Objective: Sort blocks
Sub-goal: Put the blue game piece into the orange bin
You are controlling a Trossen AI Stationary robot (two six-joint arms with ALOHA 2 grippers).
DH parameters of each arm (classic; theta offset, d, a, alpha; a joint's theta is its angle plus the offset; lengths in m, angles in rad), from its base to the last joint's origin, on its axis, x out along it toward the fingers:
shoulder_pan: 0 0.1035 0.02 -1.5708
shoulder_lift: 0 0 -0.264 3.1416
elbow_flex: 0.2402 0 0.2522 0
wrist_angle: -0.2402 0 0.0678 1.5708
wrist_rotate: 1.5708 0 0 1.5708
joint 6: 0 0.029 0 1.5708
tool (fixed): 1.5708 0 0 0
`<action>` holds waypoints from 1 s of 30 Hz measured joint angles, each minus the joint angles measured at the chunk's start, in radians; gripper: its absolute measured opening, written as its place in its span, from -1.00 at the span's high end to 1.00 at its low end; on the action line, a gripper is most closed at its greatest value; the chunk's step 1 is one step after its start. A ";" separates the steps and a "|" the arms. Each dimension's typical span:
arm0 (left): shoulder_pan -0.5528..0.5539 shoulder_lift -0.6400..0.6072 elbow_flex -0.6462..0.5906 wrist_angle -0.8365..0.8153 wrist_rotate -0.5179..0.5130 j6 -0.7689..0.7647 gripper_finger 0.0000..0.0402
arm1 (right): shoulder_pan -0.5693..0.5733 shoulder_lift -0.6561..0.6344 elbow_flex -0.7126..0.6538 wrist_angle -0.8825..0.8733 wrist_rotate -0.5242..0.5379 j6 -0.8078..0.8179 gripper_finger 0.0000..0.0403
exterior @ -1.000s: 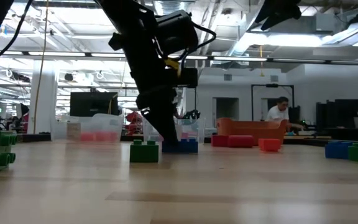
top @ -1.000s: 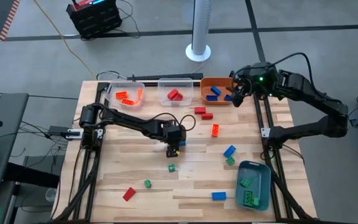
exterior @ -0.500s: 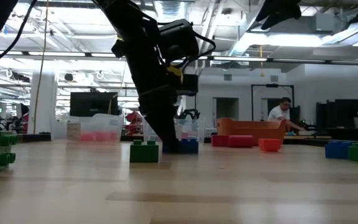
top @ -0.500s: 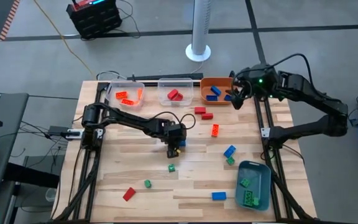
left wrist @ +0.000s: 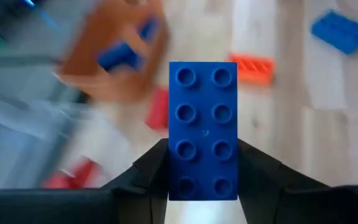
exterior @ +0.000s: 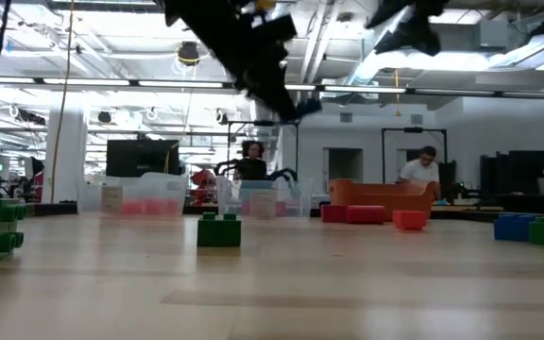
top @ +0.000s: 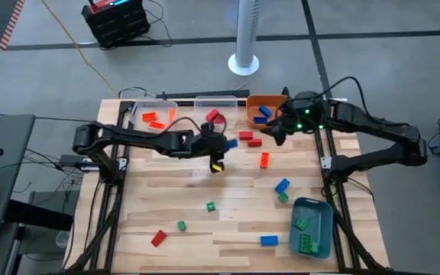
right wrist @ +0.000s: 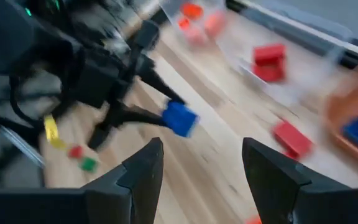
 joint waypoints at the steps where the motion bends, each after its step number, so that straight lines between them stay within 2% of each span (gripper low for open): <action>1: -0.003 -0.016 0.000 0.016 -0.024 0.031 0.31 | 0.004 0.009 -0.005 0.042 -0.006 0.015 -0.12; 7: -0.009 -0.077 0.024 0.069 -0.068 0.204 0.31 | 0.030 0.097 -0.012 0.183 -0.054 0.030 -0.27; 13: -0.009 -0.074 0.130 -0.029 -0.085 0.221 0.30 | 0.030 0.179 -0.013 0.253 -0.058 0.086 -0.51; 19: -0.010 -0.072 0.179 -0.132 -0.093 0.284 0.30 | 0.044 0.237 -0.013 0.370 -0.058 0.118 -0.71; 24: -0.010 -0.071 0.184 -0.171 -0.093 0.293 0.30 | 0.045 0.266 -0.012 0.467 -0.057 0.174 -0.72; 30: -0.010 -0.072 0.184 -0.168 -0.092 0.291 0.29 | 0.047 0.302 -0.012 0.473 -0.053 0.195 -0.61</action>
